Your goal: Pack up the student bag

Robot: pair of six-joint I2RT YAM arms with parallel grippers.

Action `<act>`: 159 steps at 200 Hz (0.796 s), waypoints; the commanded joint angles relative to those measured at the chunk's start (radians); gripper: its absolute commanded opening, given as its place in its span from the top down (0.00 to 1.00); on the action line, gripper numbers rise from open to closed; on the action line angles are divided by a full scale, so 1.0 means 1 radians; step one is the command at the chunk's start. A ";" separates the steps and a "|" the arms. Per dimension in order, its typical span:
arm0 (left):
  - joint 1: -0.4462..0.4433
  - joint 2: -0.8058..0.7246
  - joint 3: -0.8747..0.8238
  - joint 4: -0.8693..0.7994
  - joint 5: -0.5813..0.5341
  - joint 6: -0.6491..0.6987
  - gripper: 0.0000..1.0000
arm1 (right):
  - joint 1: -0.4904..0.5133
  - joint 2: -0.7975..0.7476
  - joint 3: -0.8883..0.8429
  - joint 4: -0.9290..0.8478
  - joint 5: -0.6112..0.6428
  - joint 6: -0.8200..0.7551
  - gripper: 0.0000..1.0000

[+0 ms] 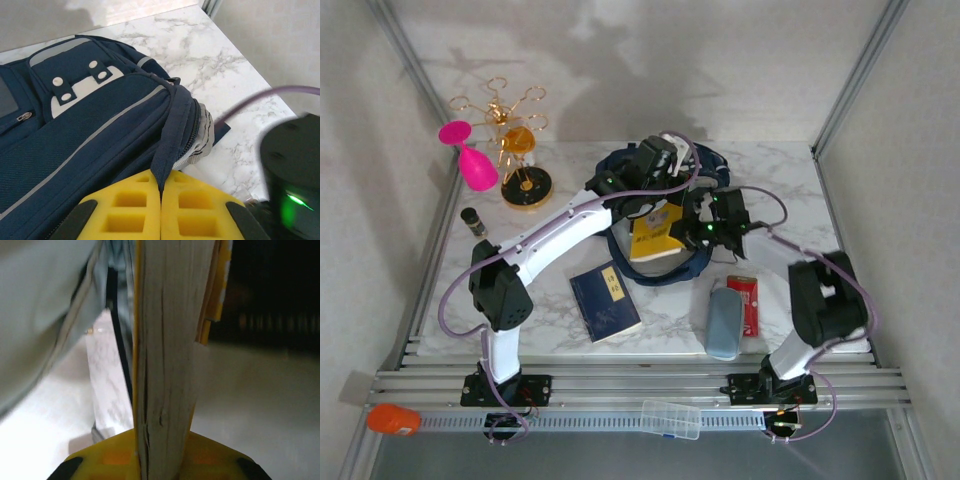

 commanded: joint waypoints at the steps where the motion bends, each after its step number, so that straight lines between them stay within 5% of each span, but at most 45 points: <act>1: -0.009 -0.123 0.012 0.121 -0.052 -0.041 1.00 | 0.004 0.067 0.090 0.081 0.103 -0.061 0.99; 39: -0.009 -0.147 -0.013 0.133 -0.069 -0.031 1.00 | -0.003 0.195 0.218 -0.084 0.196 -0.157 0.67; 90: -0.009 -0.132 -0.019 0.126 -0.090 -0.022 1.00 | -0.002 0.013 0.174 -0.317 0.422 -0.285 0.36; 117: -0.009 -0.129 -0.026 0.135 -0.086 -0.024 1.00 | 0.005 -0.078 0.121 -0.407 0.484 -0.330 0.35; 159: -0.009 -0.111 -0.022 0.140 -0.079 -0.041 1.00 | 0.119 -0.113 0.007 -0.283 0.406 -0.222 0.62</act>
